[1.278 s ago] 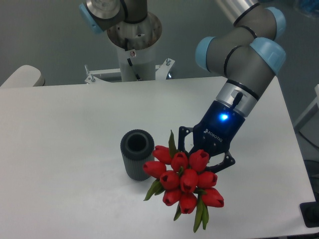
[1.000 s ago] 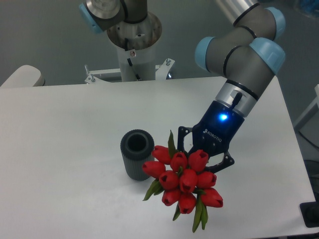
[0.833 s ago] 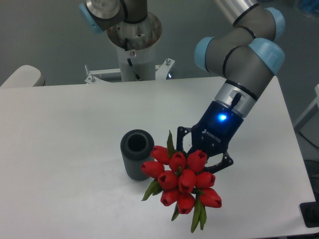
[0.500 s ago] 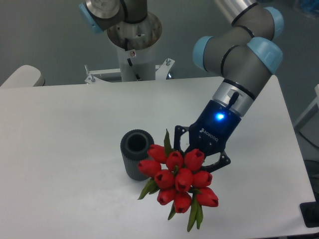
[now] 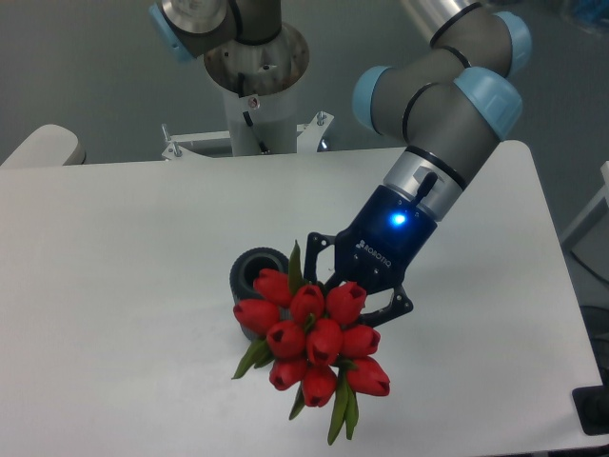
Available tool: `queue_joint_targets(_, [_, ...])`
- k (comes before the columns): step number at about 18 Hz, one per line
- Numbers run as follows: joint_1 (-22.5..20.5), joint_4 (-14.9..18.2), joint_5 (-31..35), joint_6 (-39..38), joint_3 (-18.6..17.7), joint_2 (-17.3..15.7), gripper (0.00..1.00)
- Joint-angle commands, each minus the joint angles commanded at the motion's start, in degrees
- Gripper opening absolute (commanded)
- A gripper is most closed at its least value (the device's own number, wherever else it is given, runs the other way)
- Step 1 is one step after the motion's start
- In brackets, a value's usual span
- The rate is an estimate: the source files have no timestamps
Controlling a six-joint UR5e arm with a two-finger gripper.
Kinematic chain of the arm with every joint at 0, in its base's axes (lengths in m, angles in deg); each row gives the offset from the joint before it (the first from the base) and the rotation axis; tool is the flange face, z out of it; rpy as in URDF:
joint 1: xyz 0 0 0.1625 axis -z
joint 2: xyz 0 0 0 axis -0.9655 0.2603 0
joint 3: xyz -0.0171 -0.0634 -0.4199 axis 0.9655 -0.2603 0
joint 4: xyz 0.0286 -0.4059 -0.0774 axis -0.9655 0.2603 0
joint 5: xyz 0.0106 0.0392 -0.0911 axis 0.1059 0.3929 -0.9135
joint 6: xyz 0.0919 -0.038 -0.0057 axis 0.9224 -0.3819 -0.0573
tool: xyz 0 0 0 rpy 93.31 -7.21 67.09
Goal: Insert the flowers into the vase
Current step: 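Carry the red tulip bouquet in the gripper toward the grey vase, then lift the bouquet up and swing its stems over the vase opening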
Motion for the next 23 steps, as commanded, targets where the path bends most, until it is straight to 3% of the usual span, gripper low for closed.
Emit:
queue_joint_targets(8, [-2.5, -0.4, -12.0, 1.3, -3.2, -0.3, 0.30])
queue_joint_targets(11, [-2.6, -0.7, -12.8, 5.2, -6.8, -4.1, 0.30])
queue_joint_targets(14, [-2.8, -0.7, -15.5, 9.7, -11.1, -5.4, 0.30])
queue_joint_targets(23, [-3.0, -0.8, -17.1, 13.7, -16.5, -11.3, 0.30])
